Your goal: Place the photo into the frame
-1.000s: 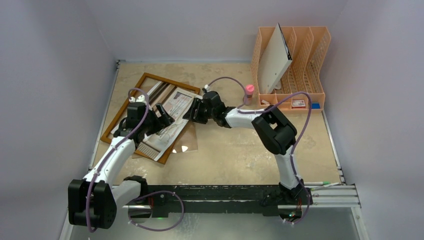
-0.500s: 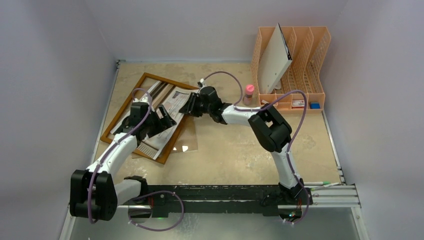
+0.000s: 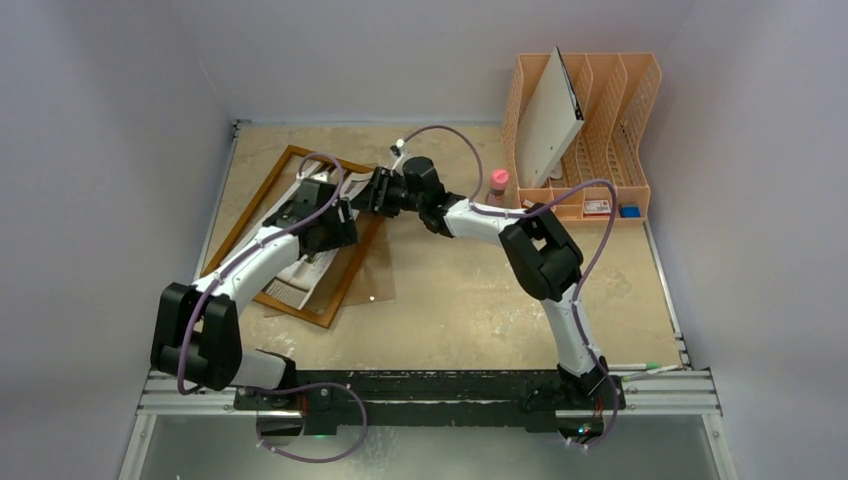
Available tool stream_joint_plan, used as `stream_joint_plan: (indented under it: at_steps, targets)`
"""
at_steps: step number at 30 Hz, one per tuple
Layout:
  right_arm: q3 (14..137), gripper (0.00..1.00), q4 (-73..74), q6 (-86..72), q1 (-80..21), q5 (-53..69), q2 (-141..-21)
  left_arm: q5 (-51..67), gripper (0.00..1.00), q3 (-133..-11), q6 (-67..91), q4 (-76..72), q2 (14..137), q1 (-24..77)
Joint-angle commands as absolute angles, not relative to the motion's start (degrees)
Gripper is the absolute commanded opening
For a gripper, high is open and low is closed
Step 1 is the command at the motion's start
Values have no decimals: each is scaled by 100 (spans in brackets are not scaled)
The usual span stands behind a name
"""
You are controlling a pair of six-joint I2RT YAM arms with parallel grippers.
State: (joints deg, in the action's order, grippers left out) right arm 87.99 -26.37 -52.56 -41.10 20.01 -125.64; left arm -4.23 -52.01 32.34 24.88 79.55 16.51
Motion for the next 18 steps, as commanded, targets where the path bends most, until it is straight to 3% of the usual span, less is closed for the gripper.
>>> stream_joint_plan:
  at_steps: [1,8,13,18]
  targets:
    - [9202,49,-2751,-5312,-3987,2379,-12599,-1390,65,-5563,3088,2874,8111,1689]
    - [9147,50,-2609,-5366,-3870,2433,-12505,-1626,43,-5725,3134,3014,8191,1693]
    - [8881,52,-2347,-5247,-3825,2151,-12164,-1823,40,-5788,3165,3095,8252,1689]
    - [8787,58,-1255,-4794,-3861,781,-11876,-1730,34,-5860,3207,3113,8248,1696]
